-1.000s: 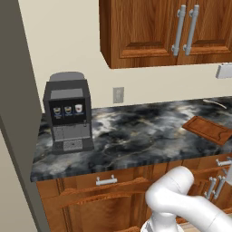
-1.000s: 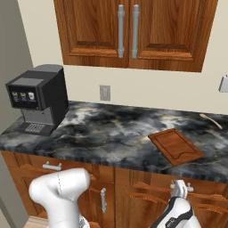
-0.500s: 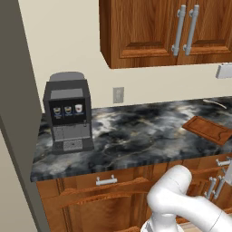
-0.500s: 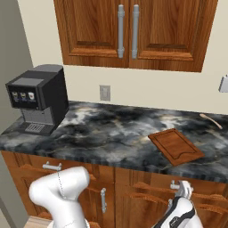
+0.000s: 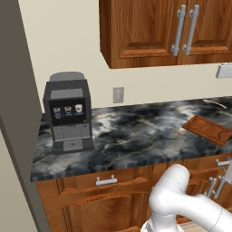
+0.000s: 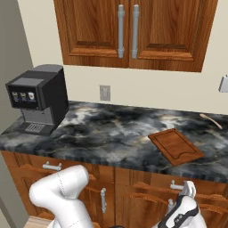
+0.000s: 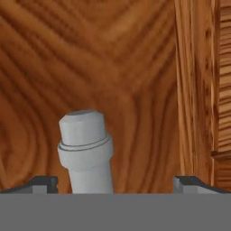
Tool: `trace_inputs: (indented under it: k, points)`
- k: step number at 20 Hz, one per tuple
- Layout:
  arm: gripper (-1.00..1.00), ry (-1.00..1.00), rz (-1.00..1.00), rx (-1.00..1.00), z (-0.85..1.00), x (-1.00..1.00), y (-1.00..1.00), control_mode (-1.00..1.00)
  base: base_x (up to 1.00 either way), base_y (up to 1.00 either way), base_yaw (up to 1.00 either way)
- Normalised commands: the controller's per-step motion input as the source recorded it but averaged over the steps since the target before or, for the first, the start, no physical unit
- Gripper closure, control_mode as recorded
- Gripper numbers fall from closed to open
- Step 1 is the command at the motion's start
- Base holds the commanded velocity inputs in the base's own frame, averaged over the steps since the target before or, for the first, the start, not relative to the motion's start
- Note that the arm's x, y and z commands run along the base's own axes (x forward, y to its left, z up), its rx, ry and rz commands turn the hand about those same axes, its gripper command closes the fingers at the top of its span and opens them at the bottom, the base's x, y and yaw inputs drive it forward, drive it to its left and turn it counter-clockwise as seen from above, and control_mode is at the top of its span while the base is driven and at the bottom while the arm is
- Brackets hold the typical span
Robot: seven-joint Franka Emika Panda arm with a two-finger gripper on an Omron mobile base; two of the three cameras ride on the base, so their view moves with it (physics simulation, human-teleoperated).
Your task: Open the drawer on the right and place the cutting tools on the cutting board.
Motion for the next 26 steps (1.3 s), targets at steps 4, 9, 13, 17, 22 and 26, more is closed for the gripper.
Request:
trace_inputs:
  k: [4,9,13,17,22,26]
  points:
    - [-1.00,0.00,-0.02,0.01,-0.18,0.09,-0.03,-1.00,0.00,0.00,0.00]
    - [1.00,0.00,-0.03,0.00,-0.09,0.00,0.00,-1.00,0.00,0.00,0.00]
    - [1.00,-0.04,-0.03,0.00,0.00,-0.03,0.00,-1.00,0.00,0.00,0.00]
    - [1.00,-0.08,-0.04,0.00,0.00,-0.21,0.00,-1.00,0.00,0.00,0.00]
    - [1.00,-0.06,-0.03,0.00,0.00,-0.55,-0.01,-1.00,0.00,0.00,0.00]
    - [1.00,-0.03,-0.01,0.00,0.00,-0.78,-0.07,-1.00,0.00,0.00,0.00]
